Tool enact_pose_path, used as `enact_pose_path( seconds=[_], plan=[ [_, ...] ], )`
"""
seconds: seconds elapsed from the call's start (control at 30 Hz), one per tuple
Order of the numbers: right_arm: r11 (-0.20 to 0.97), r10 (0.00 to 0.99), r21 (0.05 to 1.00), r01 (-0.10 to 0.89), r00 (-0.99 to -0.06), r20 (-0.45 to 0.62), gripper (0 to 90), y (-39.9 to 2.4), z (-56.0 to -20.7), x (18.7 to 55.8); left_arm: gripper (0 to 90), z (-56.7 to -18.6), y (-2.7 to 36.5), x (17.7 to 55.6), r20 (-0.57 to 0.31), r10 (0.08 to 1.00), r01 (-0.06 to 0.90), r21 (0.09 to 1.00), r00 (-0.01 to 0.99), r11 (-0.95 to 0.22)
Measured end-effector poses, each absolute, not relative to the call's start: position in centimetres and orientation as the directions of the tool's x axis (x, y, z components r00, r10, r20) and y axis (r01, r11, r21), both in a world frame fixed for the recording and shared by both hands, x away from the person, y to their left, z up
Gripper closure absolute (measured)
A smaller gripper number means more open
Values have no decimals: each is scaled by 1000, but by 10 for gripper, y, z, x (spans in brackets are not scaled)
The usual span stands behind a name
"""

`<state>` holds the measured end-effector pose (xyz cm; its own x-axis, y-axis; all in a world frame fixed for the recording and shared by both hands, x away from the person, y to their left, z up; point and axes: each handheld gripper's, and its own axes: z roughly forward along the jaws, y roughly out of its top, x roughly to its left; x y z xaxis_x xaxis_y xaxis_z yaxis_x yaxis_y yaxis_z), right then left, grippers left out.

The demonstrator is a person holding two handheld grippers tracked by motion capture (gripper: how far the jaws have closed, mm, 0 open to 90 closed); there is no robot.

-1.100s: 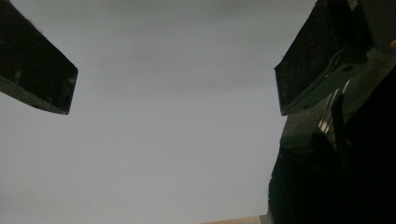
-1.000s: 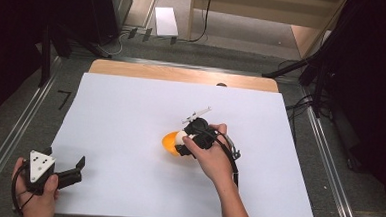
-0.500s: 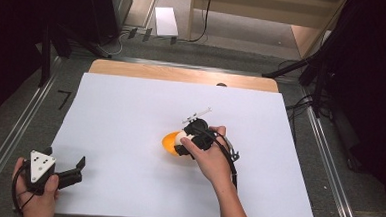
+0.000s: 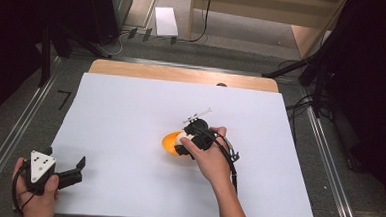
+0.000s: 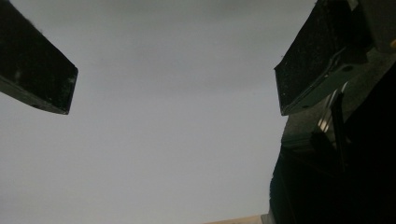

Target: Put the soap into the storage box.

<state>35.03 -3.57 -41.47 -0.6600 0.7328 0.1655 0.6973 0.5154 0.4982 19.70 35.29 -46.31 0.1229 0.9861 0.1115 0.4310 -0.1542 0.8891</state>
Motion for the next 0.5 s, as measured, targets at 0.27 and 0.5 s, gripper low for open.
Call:
enact_pose_path(
  seconds=[0.27,0.5],
  plan=[
    [508,725,511,693,-665,181,213,-39,-410,349,0,-463,353,197,113,986,431,889,122,-155],
    [519,723,510,685,-671,166,205,-43,-407,347,0,-463,353,197,113,986,431,889,123,-156]
  ],
)
